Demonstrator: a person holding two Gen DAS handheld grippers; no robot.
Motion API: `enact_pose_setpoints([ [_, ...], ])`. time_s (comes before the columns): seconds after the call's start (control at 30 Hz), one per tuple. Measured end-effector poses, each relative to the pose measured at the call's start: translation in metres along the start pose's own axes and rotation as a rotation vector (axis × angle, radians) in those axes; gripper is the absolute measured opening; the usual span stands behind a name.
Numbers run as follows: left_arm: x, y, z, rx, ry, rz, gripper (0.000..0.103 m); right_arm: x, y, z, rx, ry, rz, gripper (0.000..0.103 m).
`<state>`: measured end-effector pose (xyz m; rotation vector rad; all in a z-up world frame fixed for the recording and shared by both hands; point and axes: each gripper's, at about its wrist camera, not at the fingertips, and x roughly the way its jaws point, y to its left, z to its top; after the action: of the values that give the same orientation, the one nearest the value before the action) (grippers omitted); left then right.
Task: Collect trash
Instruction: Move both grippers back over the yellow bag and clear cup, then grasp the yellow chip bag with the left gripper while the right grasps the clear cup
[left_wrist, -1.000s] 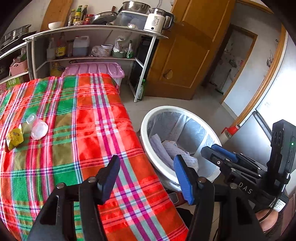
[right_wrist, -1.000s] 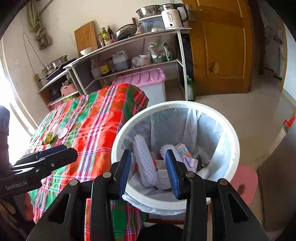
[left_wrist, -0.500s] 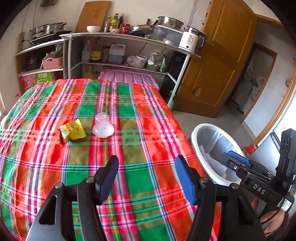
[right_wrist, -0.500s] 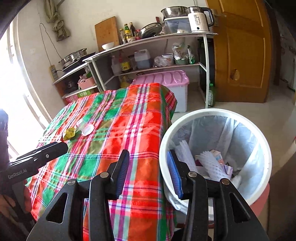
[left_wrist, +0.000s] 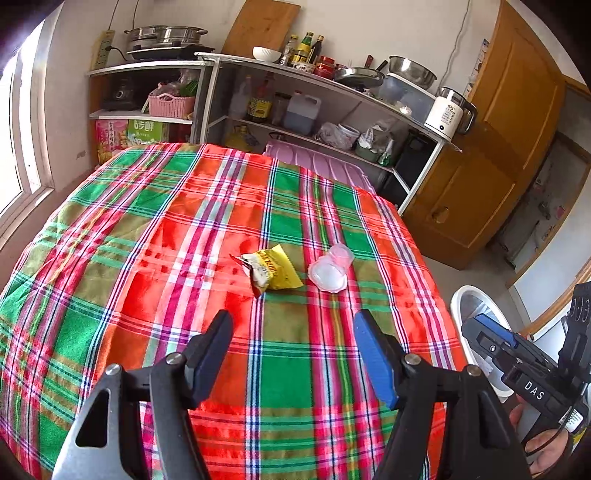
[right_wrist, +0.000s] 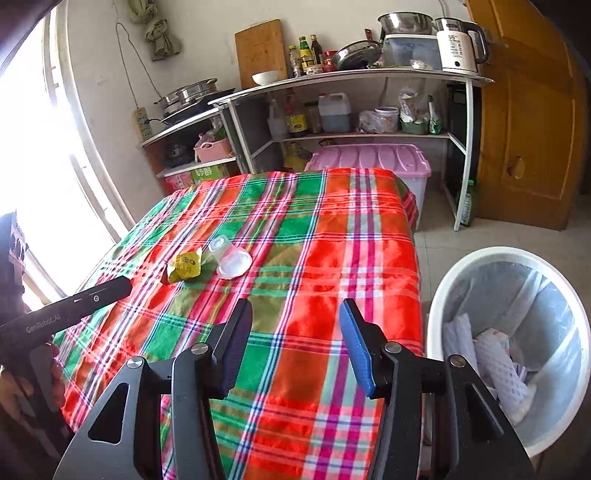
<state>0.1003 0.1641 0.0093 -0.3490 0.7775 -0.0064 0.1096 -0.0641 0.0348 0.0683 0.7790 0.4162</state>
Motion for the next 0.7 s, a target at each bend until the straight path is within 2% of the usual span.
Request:
enact_pose_setpoints([
  [0.23, 0.027, 0.021, 0.015, -0.063, 0.044, 0.002, 0.07, 0.032, 0.024, 0.015, -0.044, 0.03, 0.023, 0.052],
  [0.4, 0.044, 0.023, 0.023, -0.064, 0.064, -0.003, 0.07, 0.053, 0.031, 0.023, -0.059, 0.046, 0.028, 0.052],
  [0.5, 0.056, 0.023, 0.027, -0.055, 0.079, 0.025, 0.07, 0.063, 0.031, 0.025, -0.053, 0.062, 0.022, 0.052],
  [0.63, 0.076, 0.028, 0.031, -0.094, 0.119, -0.003, 0.07, 0.073, 0.029, 0.026, -0.04, 0.074, 0.026, 0.052],
  [0.7, 0.084, 0.029, 0.032, -0.089, 0.128, 0.036, 0.07, 0.077, 0.027, 0.027, -0.033, 0.081, 0.026, 0.052],
])
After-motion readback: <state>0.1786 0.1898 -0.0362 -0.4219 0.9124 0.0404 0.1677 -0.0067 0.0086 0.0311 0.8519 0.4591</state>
